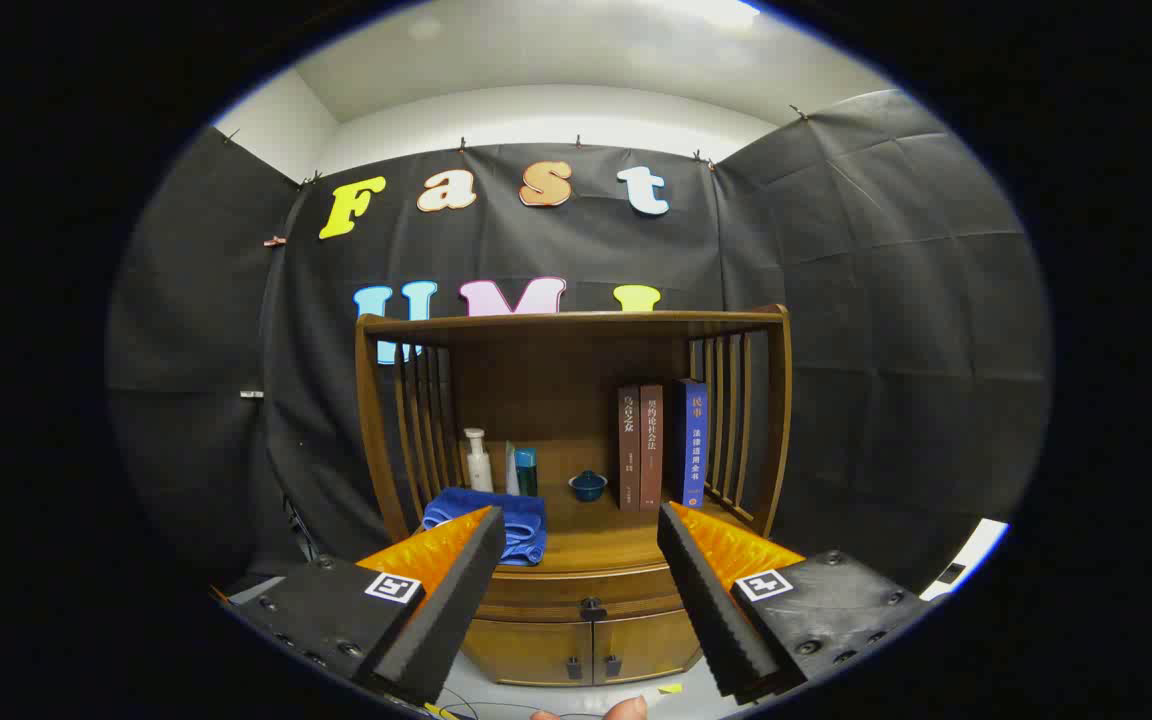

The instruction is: Pull open the drawer, take out the items inside it, and place them on the countertop above the cabinet.

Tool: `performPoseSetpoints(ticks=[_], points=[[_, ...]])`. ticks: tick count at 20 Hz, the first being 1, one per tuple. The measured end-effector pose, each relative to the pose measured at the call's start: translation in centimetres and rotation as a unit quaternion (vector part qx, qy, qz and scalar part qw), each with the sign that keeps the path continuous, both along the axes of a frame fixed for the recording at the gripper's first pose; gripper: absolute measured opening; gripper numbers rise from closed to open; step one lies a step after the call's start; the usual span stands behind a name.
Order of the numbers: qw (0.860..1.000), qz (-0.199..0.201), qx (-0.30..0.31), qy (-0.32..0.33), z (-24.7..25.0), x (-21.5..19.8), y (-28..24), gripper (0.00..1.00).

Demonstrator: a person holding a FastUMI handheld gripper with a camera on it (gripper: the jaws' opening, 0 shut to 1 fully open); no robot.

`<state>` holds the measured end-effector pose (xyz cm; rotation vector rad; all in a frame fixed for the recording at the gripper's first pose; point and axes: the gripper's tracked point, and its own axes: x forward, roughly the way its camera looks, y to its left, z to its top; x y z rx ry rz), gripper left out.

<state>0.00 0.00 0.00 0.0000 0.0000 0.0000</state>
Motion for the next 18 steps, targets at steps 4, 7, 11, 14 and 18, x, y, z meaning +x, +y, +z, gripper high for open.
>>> performPoseSetpoints(ticks=[4, 7, 11, 14, 18], points=[[1.0, 0.004, -0.011, -0.006, 0.4, 0.0, 0.6, 0.98], [1.0, 0.005, -0.016, -0.01, 0.7, 0.0, 0.8, 0.98], [1.0, 0.002, -0.014, -0.008, 0.6, 0.0, 0.6, 0.98], [1.0, -0.001, -0.011, -0.005, 0.5, -0.1, 0.3, 0.98], [1.0, -0.003, -0.007, -0.012, 1.1, -0.3, 0.1, 0.98]])
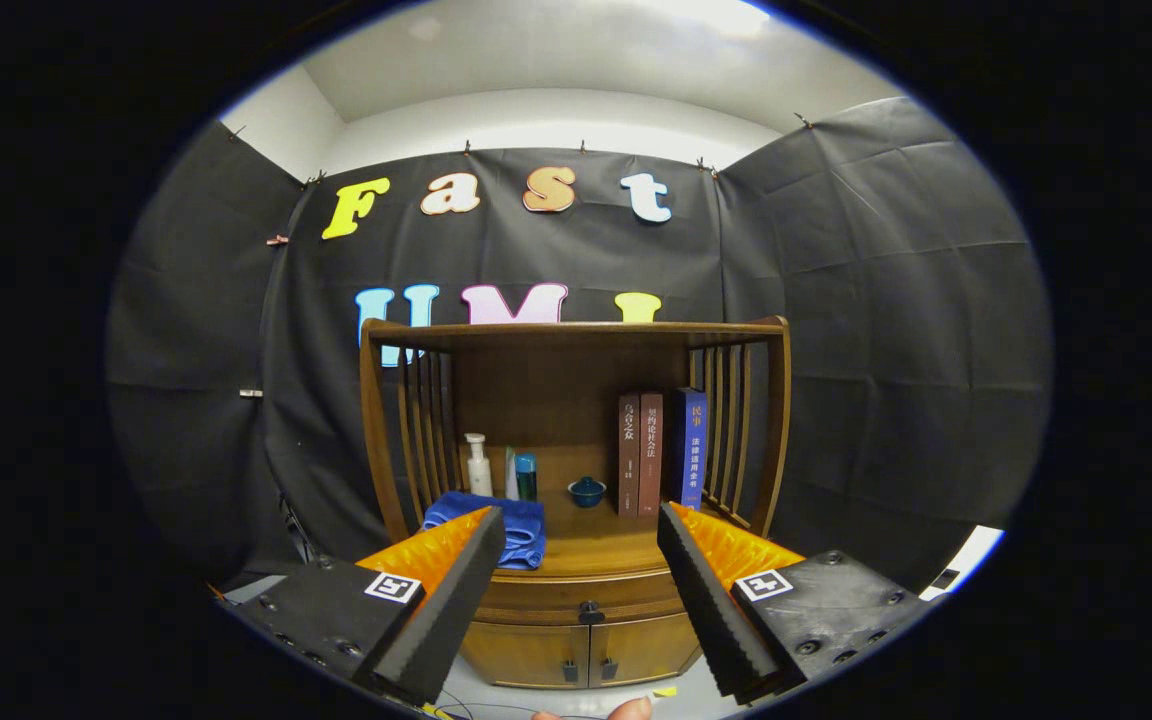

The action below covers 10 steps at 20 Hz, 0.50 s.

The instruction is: Pull open the drawer, take out the items inside it, and place them on the countertop above the cabinet.

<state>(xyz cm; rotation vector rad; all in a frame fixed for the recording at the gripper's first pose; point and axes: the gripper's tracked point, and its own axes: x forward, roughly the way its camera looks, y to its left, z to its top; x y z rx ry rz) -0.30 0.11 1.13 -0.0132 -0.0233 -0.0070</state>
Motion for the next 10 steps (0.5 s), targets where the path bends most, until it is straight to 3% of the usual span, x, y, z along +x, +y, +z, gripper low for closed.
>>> performPoseSetpoints(ticks=[10], points=[[1.0, 0.003, -0.005, -0.007, 0.45, -0.69, 0.47, 0.98]])
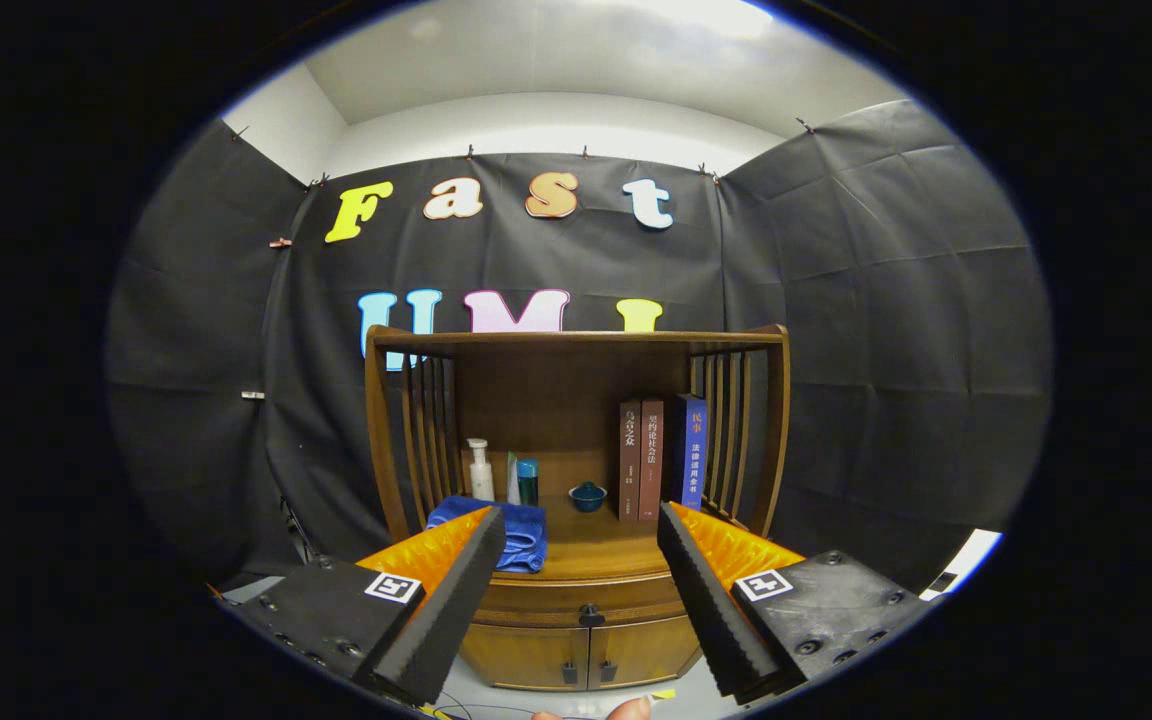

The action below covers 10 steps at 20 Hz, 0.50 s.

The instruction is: Pull open the drawer, take out the items inside it, and place them on the countertop above the cabinet.

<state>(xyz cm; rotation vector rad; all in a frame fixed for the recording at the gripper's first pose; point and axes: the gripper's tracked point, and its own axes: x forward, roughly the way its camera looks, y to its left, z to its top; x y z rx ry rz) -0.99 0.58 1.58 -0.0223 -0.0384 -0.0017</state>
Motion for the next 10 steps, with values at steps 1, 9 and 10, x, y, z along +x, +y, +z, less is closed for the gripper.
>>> performPoseSetpoints(ticks=[1, 9, 10], points=[[1.0, 0.001, -0.001, -0.001, 0.07, -0.05, 0.09, 0.98], [1.0, 0.007, 0.001, 0.003, -0.54, 0.09, 0.48, 0.98], [1.0, 0.01, -0.001, 0.004, -0.74, 0.1, 0.58, 0.98]])
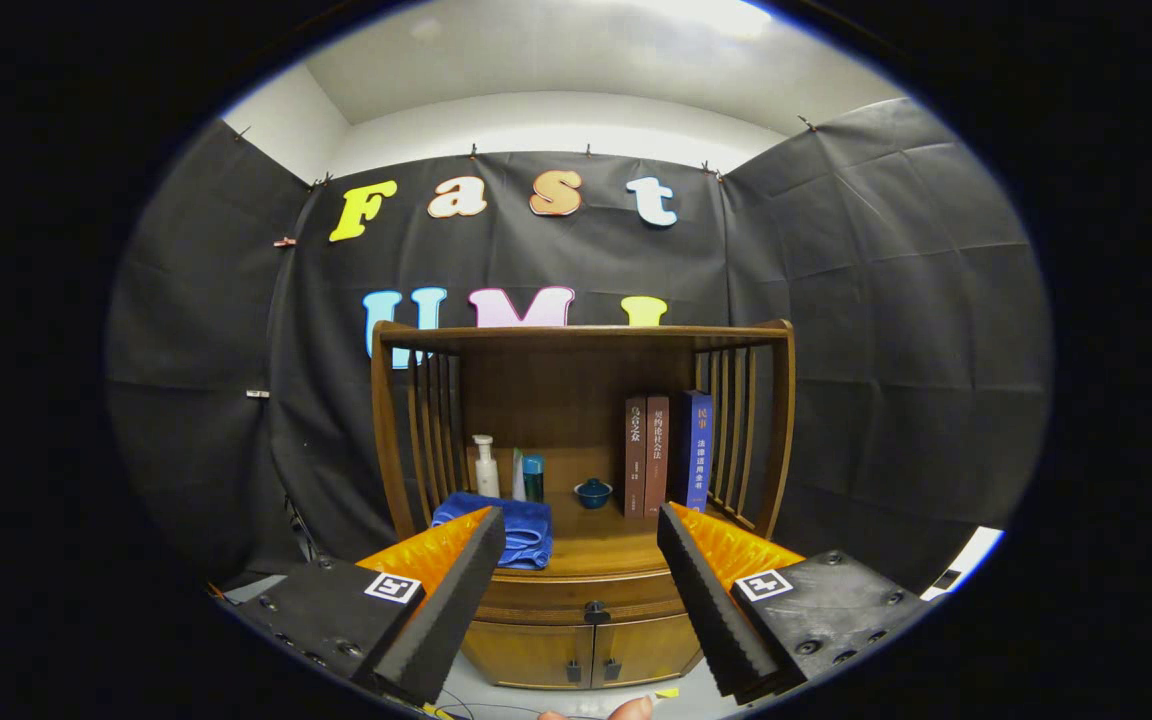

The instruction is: Pull open the drawer, take out the items inside it, and place them on the countertop above the cabinet.

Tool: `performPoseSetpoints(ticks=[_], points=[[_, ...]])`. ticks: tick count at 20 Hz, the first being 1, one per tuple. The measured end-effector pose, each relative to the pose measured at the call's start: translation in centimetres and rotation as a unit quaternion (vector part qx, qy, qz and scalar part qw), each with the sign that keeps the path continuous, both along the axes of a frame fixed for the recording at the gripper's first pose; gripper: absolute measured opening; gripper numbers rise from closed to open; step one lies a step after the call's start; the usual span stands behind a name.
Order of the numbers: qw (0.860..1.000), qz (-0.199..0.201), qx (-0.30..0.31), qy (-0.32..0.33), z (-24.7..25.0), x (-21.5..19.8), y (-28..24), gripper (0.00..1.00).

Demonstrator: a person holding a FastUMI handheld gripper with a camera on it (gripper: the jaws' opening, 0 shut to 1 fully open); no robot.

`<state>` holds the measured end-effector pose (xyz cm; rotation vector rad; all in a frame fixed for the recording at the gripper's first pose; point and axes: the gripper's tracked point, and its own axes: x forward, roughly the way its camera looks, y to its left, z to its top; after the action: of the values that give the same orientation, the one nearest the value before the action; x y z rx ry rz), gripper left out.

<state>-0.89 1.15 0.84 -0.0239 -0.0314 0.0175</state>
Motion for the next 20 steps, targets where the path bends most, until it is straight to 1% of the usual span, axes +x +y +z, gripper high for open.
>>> performPoseSetpoints(ticks=[3, 6, 7, 10, 15, 17, 19, 20], points=[[1.0, 0.012, -0.004, -0.005, -0.9, 0.5, 0.5, 0.98], [0.999, 0.027, -0.016, -0.006, -3.8, 1.4, 0.9, 0.98], [1.0, 0.027, -0.015, -0.005, -5.1, 2.0, 0.6, 0.98], [0.999, 0.028, -0.008, 0.016, -10.4, 4.5, -0.4, 0.98], [0.998, 0.026, -0.017, 0.049, -19.4, 9.8, -1.5, 0.99], [0.998, 0.029, -0.005, 0.06, -22.7, 11.5, -2.2, 0.98], [0.997, 0.022, 0.006, 0.074, -25.8, 13.9, -2.8, 0.99], [0.997, 0.019, 0.007, 0.08, -27.1, 14.8, -3.2, 0.96]])
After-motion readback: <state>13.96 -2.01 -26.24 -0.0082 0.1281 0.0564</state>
